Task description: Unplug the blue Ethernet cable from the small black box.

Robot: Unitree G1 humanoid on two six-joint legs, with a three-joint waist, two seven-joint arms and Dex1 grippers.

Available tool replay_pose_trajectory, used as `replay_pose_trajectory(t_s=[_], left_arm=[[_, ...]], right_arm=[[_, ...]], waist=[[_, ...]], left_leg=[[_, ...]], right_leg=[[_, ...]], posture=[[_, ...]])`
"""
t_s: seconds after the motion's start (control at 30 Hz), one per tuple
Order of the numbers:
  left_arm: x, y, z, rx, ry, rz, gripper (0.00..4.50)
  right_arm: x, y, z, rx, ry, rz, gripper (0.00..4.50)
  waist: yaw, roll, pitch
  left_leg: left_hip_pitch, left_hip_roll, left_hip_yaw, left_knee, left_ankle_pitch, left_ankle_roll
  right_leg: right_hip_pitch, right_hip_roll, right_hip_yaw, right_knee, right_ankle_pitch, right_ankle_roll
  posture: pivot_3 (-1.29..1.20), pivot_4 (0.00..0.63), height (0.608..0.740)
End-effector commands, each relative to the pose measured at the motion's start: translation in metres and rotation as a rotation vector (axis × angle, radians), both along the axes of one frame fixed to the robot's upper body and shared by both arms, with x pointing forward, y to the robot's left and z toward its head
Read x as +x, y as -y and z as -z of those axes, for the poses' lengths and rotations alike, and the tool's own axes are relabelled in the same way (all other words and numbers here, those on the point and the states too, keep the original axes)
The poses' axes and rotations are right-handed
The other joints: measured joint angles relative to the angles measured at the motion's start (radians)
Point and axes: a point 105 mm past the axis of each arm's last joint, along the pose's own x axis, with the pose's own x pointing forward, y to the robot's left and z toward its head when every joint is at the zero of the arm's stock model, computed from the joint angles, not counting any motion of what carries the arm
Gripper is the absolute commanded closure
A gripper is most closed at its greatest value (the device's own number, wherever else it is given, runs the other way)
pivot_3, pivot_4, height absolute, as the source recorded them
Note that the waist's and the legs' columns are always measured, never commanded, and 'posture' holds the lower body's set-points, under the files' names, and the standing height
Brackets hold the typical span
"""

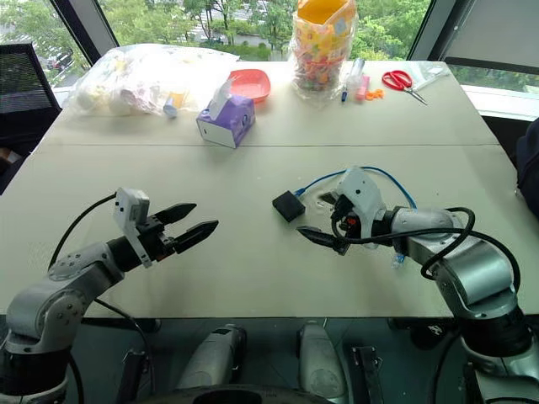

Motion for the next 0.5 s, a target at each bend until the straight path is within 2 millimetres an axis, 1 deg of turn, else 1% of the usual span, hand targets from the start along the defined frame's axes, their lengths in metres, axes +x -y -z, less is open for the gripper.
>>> replay_pose_trajectory(t_s=[0.03, 0.13, 0.23, 0.33, 0.43, 0.5], left_arm=[[-0.002, 0.003, -0.004, 0.025, 0.043, 0.016, 0.07], [-0.004, 0.005, -0.003, 0.049, 0.054, 0.035, 0.07], [-0.001, 0.007, -0.003, 0.116, 0.105, 0.06, 0.07], [0.006, 0.007, -0.005, 0.185, 0.163, 0.069, 0.07], [0.018, 0.009, -0.015, 0.207, 0.233, 0.073, 0.07], [0.022, 0.011, -0.021, 0.216, 0.266, 0.078, 0.07]], right_arm=[[0.003, 0.002, -0.01, -0.022, 0.045, -0.031, 0.0], [0.01, 0.004, -0.014, -0.057, 0.064, -0.053, 0.0], [0.029, 0.004, -0.024, -0.141, 0.113, -0.127, 0.0], [0.044, 0.003, -0.027, -0.239, 0.146, -0.199, 0.0], [0.062, -0.004, -0.029, -0.335, 0.172, -0.295, 0.0], [0.074, -0.007, -0.025, -0.418, 0.183, -0.354, 0.0]], waist=[[0.0, 0.0, 0.0], [-0.001, 0.0, 0.0], [-0.006, 0.0, 0.0], [-0.005, 0.0, 0.0], [-0.005, 0.0, 0.0], [-0.006, 0.0, 0.001]], left_leg=[[0.0, 0.0, 0.0, 0.0, 0.0, 0.0], [-0.001, 0.0, 0.0, -0.001, 0.0, 0.001], [-0.001, 0.0, 0.001, 0.0, 0.0, 0.001], [-0.001, 0.0, 0.001, 0.0, 0.0, 0.001], [-0.001, 0.0, 0.001, 0.0, 0.0, 0.001], [-0.002, 0.0, 0.001, 0.0, 0.0, 0.001]], right_leg=[[0.0, 0.0, 0.0, 0.0, 0.0, 0.0], [-0.001, 0.0, 0.0, -0.001, 0.0, 0.0], [-0.001, 0.0, 0.0, -0.001, 0.0, 0.0], [-0.001, 0.0, 0.0, -0.001, 0.001, -0.001], [-0.001, 0.0, 0.0, -0.001, 0.001, -0.001], [-0.002, 0.0, 0.0, -0.001, 0.001, 0.0]], posture=[[0.0, 0.15, 0.74], [0.0, 0.15, 0.74], [0.0, 0.15, 0.74], [0.0, 0.15, 0.74], [0.0, 0.15, 0.74], [0.0, 0.15, 0.74]])
